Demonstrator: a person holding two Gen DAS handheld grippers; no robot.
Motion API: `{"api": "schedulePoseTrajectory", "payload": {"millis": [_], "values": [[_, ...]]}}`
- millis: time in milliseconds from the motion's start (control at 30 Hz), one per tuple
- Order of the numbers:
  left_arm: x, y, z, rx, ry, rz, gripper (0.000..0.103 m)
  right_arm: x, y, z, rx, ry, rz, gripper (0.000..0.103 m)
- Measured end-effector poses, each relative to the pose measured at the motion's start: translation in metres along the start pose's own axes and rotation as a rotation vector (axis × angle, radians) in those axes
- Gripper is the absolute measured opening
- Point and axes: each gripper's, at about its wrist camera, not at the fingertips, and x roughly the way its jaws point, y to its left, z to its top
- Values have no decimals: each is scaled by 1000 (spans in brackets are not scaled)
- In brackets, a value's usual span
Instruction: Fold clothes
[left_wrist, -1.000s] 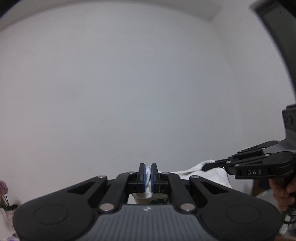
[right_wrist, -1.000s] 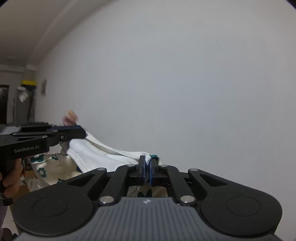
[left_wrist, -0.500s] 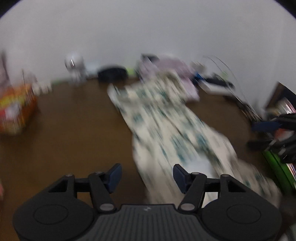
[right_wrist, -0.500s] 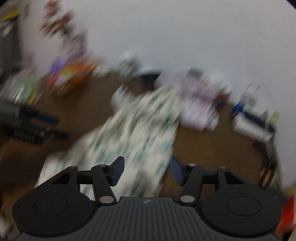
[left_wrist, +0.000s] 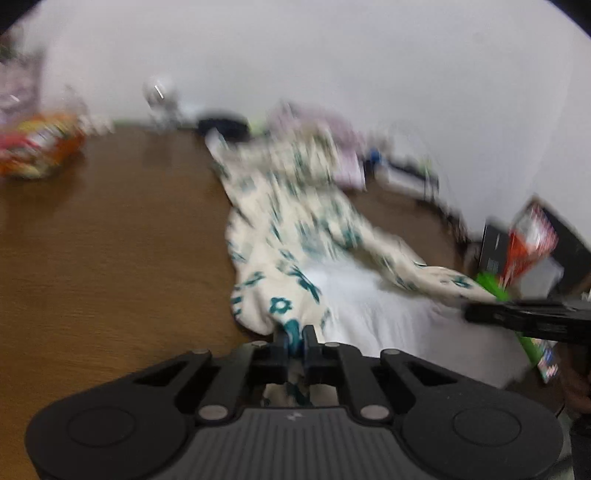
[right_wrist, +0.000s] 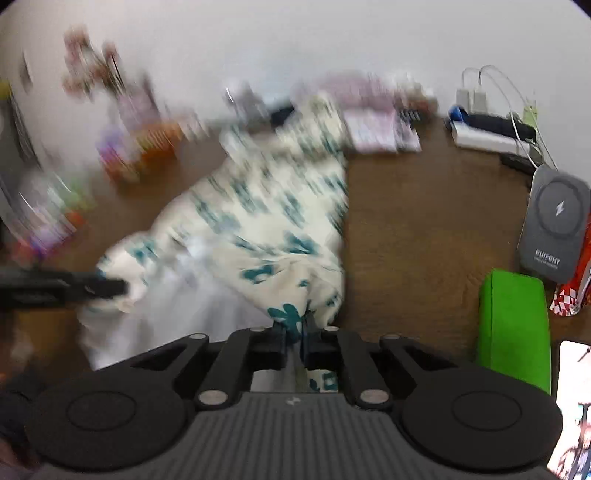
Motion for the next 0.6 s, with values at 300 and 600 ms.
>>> {"api": "schedulePoseTrajectory", "payload": {"millis": [300, 600], "values": [[-45, 7, -51, -7, 10, 68, 72, -43, 12, -52, -38, 99, -54, 42], [-27, 0, -50, 43, 39, 121, 3, -35, 8, -64, -15, 61, -93, 5]]}}
